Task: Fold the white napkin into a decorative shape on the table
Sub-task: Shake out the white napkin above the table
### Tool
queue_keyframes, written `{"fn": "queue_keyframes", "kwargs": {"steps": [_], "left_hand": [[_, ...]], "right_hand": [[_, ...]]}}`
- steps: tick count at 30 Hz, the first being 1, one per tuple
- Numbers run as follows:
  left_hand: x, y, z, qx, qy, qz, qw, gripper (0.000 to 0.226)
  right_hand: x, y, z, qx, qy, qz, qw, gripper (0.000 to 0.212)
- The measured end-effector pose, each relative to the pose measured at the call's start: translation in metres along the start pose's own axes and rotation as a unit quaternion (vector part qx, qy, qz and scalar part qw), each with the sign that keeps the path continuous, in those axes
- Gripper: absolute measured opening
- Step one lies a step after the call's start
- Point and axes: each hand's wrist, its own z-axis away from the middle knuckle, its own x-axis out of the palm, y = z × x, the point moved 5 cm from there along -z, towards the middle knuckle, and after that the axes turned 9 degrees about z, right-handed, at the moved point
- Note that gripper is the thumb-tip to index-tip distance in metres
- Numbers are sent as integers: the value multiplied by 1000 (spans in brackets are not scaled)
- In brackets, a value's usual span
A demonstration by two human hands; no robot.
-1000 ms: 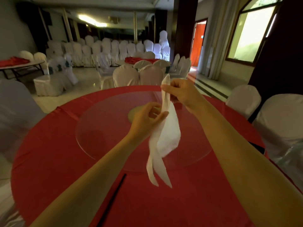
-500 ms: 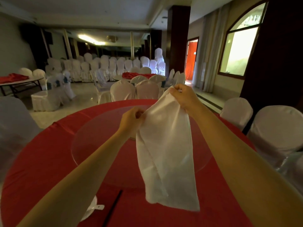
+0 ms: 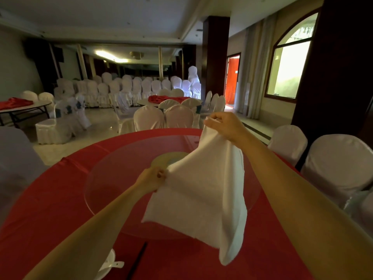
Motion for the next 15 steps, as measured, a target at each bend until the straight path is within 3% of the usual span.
{"fn": "queue_keyframes", "kwargs": {"steps": [2,5,8,11,13,15], "left_hand": [[-11,-5,-4,-29,49,21,998,19],[-25,-1,-11,-22,97,71,993,14],[-44,14,-17,63,137,18,988,10],[-57,25,-23,149,96,-58,982,6],[-68,24,-27,151,95,-111,978,10],[-83,22,-25,124,148,-82,978,11]], "right_hand": [[2,5,7,-16,-17,13,1000,19],[-5,16,11,-11,25,-5,1000,24],[-23,29,11,16,120,-12,993,33],[-39,36,13,22,185,-31,982,38],[-45,39,14,26,193,-20,981,33],[-49,42,18,21,195,3,981,30]]}}
